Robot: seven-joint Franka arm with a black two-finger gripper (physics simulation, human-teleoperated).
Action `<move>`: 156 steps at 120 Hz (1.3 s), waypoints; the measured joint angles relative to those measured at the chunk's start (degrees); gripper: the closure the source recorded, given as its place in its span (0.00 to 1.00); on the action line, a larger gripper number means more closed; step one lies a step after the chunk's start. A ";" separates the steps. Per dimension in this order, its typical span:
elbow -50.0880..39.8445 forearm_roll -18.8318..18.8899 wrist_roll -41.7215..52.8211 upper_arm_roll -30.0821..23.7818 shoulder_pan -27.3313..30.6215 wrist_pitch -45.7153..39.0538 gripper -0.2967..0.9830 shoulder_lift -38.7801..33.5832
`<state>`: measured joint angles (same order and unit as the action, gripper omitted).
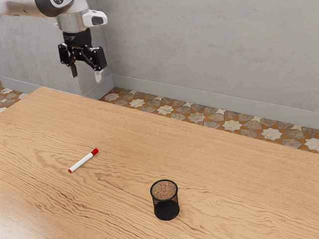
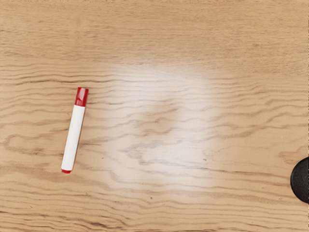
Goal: Put the marker into the pen holder.
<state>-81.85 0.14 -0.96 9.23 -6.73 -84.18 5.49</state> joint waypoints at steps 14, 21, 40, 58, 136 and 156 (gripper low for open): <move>0.70 0.59 -0.07 -0.78 0.13 0.26 0.23 -0.23; 0.73 0.95 -0.13 -0.64 -0.31 0.22 0.23 -0.18; -4.97 3.16 -0.20 1.43 -0.28 -1.87 0.23 0.07; -12.75 3.92 -0.08 3.39 0.25 -7.77 0.23 3.89; -33.27 1.01 6.16 8.67 0.36 -43.72 0.23 12.14; -33.04 -3.03 12.72 11.15 0.51 -46.85 0.23 14.78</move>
<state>-114.90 -2.89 11.76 20.37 -6.23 -131.03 20.27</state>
